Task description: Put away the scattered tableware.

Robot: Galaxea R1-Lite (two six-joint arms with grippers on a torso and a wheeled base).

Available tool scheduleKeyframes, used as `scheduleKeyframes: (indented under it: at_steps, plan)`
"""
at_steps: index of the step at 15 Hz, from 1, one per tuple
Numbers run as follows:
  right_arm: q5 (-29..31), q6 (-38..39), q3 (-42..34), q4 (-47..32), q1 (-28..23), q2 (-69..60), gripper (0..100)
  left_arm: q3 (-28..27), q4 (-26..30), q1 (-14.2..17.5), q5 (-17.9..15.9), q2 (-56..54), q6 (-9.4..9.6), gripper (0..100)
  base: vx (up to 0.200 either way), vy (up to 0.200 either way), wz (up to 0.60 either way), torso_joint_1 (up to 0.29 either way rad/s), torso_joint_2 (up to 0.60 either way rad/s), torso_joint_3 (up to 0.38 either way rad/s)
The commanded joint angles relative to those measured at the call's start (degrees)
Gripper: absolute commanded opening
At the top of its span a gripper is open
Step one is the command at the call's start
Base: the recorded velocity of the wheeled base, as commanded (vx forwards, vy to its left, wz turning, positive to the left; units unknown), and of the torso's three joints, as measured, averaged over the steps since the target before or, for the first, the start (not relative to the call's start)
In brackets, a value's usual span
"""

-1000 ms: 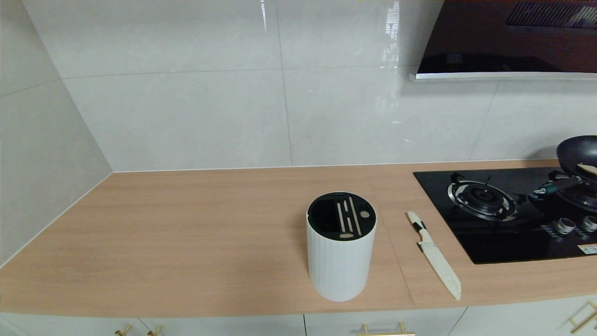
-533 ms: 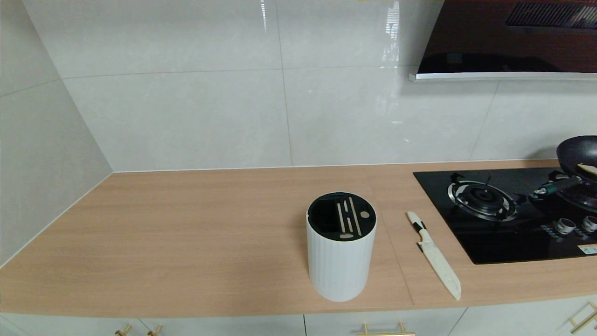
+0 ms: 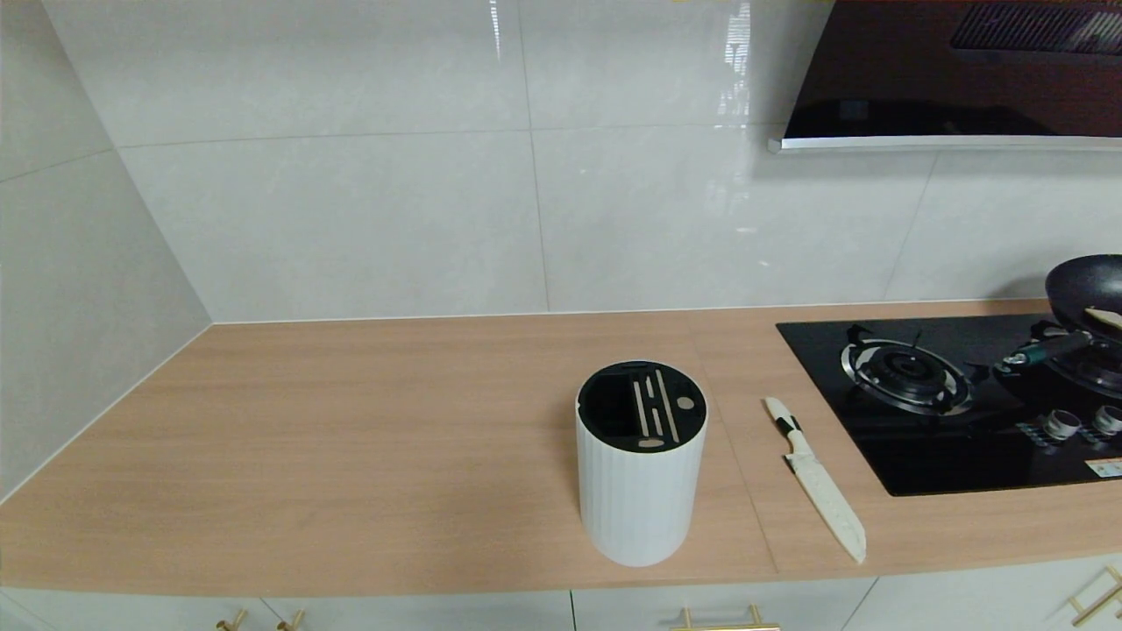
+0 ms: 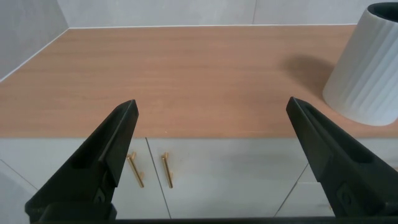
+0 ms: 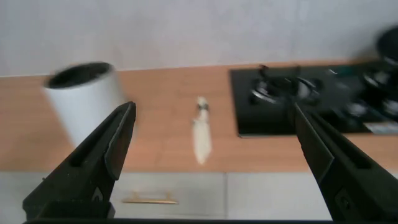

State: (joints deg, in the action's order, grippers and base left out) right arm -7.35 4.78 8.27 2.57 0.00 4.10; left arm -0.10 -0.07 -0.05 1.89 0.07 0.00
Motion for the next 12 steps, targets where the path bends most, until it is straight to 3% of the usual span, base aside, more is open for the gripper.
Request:
scheduleKeyframes:
  at_steps: [1,5,10,11,12]
  plan:
    - [-4.1,0.2,6.2,-0.1,0.1,14.8,100,0.0,0.0,0.0,0.0,0.0,0.00,100,0.000,0.000,0.00,0.000,0.00,0.000]
    - [-6.7,-1.1,19.9,0.0,0.7,44.1,100,0.0,0.0,0.0,0.0,0.0,-0.09,100,0.000,0.000,0.00,0.000,0.00,0.000]
    - [-2.1,-3.5,31.2,0.8,4.8,71.2,100,0.0,0.0,0.0,0.0,0.0,0.00,100,0.000,0.000,0.00,0.000,0.00,0.000]
    - [-2.0,-3.6,31.5,0.9,5.0,72.0,100,0.0,0.0,0.0,0.0,0.0,0.09,100,0.000,0.000,0.00,0.000,0.00,0.000]
    - [0.1,-4.0,33.7,4.3,6.3,80.2,100,0.0,0.0,0.0,0.0,0.0,0.09,100,0.000,0.000,0.00,0.000,0.00,0.000]
